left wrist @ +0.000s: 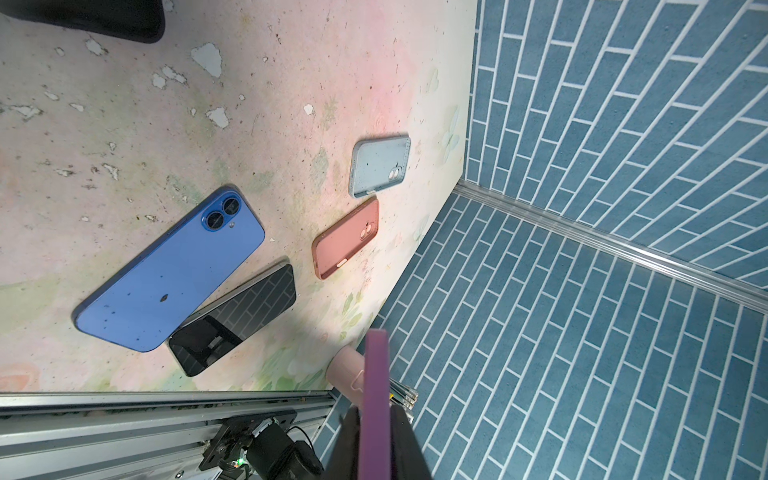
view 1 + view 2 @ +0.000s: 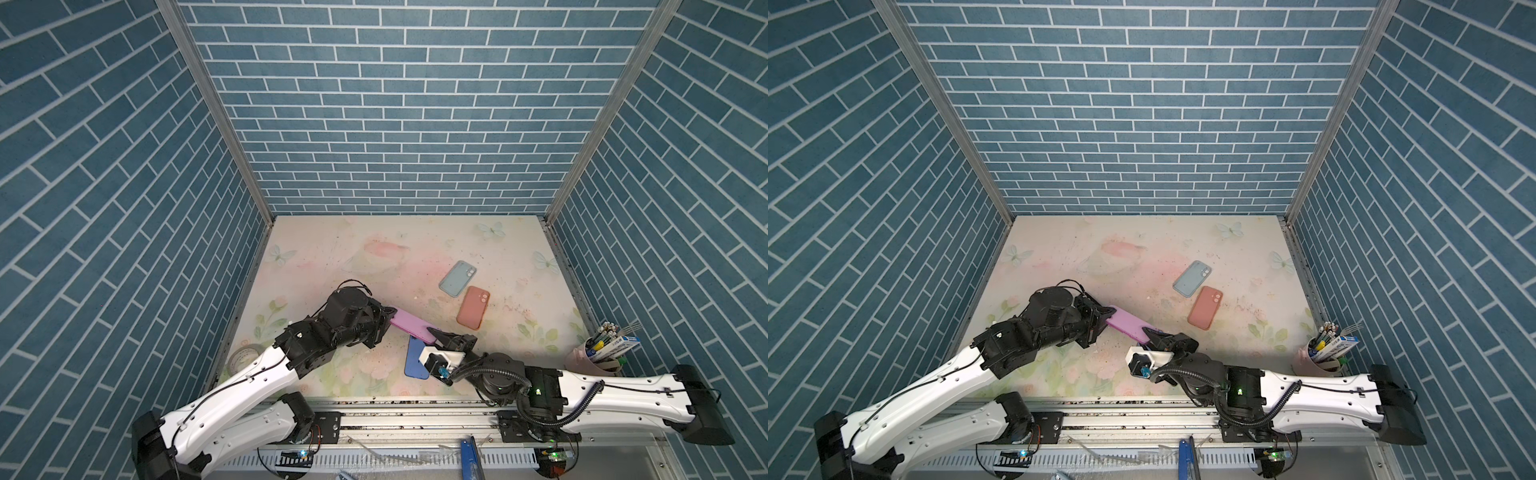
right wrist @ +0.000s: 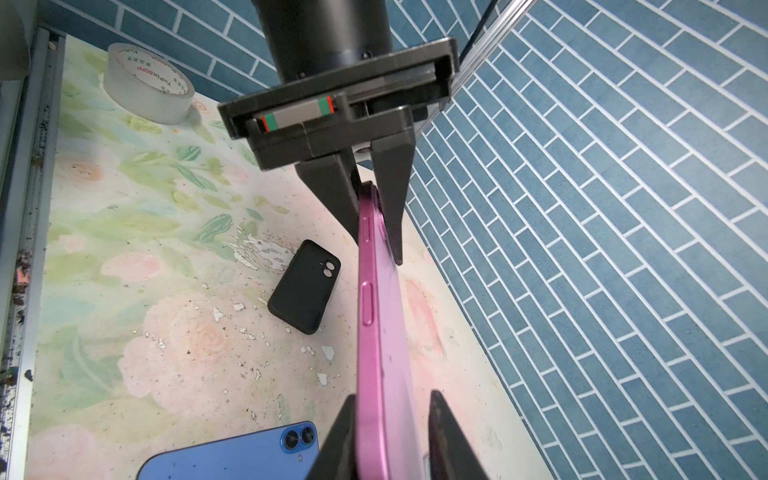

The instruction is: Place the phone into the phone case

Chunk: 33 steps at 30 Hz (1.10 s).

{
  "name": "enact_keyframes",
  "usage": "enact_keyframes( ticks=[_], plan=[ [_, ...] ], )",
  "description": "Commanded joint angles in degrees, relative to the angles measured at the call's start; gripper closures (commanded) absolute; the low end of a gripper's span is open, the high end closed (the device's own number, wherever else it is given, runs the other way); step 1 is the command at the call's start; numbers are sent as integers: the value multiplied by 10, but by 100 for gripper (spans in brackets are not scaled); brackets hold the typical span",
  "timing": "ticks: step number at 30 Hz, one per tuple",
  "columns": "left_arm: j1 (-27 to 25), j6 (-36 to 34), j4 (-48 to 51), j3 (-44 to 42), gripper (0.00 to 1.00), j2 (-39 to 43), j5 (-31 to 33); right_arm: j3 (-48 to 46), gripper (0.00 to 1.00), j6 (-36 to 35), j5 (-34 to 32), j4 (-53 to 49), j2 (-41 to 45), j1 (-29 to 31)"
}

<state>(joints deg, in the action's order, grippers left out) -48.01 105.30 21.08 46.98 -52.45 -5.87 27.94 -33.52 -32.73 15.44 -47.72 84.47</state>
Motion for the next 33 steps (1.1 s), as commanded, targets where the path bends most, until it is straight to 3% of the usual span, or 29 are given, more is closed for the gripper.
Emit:
enact_keyframes(
  ticks=[1, 8, 10, 12, 13, 16, 18, 21, 23, 25, 28, 31, 33],
  plan=[
    [-4, 7, -21, 9, 100, 10, -7, -12, 74, -9, 0, 10, 28, -6],
    [-5, 9, -40, 5, 100, -2, -22, -18, 95, -9, 23, -5, 49, -7],
    [-6, 2, -61, 1, 93, -6, -25, -17, 100, -8, 30, -5, 48, -7],
    [-5, -10, -89, -7, 70, -8, -30, -16, 100, -8, 30, -1, 47, -7],
    [-4, -27, -111, -15, 52, -9, -29, -17, 100, -8, 28, 3, 48, -7],
    [13, -125, -155, -28, 9, -2, -38, -11, 100, 4, 5, 4, 53, -7],
    [42, -228, -115, -7, 1, 4, -58, 5, 100, 49, -38, -25, 57, -12],
    [89, -388, -13, 37, 1, 8, -86, 61, 100, 195, -137, -158, 55, -51],
    [127, -486, 43, 58, 4, 1, -99, 100, 100, 330, -149, -275, 57, -109],
    [184, -562, 87, 70, 12, -29, -120, 117, 100, 429, -49, -359, 70, -193],
    [258, -677, 161, 103, 31, -132, -116, 84, 100, 504, 151, -346, 109, -317],
    [265, -770, 219, 164, 38, -252, -11, 50, 100, 573, 307, -306, 132, -424],
    [265, -809, 241, 203, 44, -321, 58, 50, 100, 610, 372, -309, 121, -479]
  ],
)
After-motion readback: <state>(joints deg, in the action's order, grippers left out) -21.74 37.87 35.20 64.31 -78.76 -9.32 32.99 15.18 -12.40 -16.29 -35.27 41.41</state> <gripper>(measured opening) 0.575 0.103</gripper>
